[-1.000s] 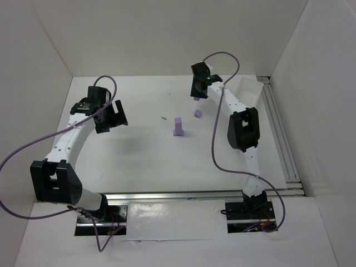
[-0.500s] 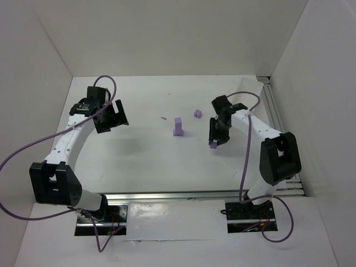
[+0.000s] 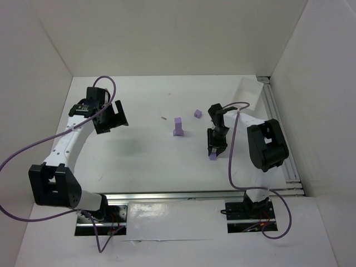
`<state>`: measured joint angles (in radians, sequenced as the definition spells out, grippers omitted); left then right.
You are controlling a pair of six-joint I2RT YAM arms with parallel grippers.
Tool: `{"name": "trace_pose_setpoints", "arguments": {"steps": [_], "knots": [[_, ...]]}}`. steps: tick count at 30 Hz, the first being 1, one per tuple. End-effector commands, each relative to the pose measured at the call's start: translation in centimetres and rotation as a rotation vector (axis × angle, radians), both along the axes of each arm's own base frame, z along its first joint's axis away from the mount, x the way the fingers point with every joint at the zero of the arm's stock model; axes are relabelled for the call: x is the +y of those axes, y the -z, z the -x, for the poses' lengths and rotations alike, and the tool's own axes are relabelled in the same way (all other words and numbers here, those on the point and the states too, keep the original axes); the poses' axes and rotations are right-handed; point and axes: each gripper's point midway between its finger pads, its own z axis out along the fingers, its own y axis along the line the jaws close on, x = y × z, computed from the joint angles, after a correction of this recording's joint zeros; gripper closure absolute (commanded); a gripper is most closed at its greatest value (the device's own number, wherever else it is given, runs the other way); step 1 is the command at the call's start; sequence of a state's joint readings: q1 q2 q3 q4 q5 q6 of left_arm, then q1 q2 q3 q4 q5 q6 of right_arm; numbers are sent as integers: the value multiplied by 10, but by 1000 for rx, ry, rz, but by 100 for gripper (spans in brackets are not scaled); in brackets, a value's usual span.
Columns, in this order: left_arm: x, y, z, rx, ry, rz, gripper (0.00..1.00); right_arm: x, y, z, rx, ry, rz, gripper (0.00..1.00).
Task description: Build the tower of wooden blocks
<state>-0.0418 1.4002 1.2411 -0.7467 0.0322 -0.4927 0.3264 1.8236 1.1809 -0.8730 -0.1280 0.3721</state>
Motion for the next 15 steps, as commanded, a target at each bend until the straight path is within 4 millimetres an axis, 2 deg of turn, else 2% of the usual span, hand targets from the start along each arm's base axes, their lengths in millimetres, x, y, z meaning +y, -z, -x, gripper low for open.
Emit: {"name": "trace_pose_setpoints", "arguments": {"steps": [1,7,10,15], "knots": [[2,-10,2,-34,10,-7,2,-3,-1,-21,-45,-14,24,67],[2,-14,0,-44,10,-7,2,-5,-2,-45,-107,-8,64,42],[1,-10,2,-25,15,0,2,-8,2,-49,-126,17,86,32],[1,-10,2,-25,15,0,2,-2,-9,-45,-231,18,68,33]]}}
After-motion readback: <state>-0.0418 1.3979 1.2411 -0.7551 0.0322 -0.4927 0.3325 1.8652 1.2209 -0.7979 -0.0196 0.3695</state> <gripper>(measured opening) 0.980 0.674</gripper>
